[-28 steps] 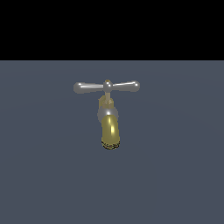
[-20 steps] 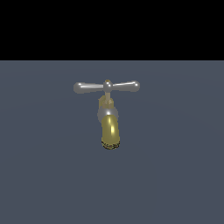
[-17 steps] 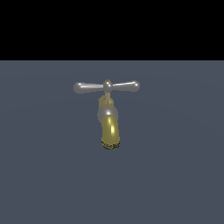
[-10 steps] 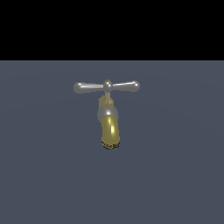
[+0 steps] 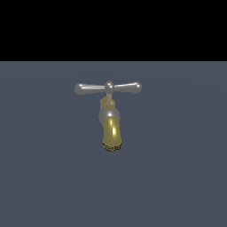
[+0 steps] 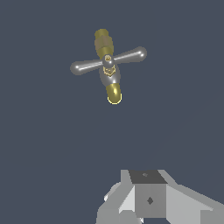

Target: Turn on the faucet by rotating a designated handle.

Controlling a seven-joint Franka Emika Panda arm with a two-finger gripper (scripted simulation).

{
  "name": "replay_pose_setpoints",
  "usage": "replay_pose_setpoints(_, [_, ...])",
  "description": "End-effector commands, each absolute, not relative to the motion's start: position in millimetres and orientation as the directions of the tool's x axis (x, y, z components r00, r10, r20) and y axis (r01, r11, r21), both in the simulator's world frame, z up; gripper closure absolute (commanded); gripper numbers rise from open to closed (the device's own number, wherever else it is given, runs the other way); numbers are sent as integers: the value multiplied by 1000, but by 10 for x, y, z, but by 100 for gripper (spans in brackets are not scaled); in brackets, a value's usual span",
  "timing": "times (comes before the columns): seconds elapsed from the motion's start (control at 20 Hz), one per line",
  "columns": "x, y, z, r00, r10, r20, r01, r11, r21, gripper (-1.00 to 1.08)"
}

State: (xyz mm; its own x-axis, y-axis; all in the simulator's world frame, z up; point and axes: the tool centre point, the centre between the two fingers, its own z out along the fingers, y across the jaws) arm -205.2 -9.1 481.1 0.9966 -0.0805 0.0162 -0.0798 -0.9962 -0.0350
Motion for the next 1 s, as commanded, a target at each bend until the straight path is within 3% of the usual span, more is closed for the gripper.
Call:
replay_pose_setpoints(0.0, [-1930,-50,4753,993,-120,7,-119,-991,-55,108])
replay_pose_setpoints(0.5, [-1314,190,4379,940,-337,-61,-342,-932,-123,108])
replay_pose_setpoints(0.95, [-798,437,3926,834,-537,-128,-550,-826,-123,108])
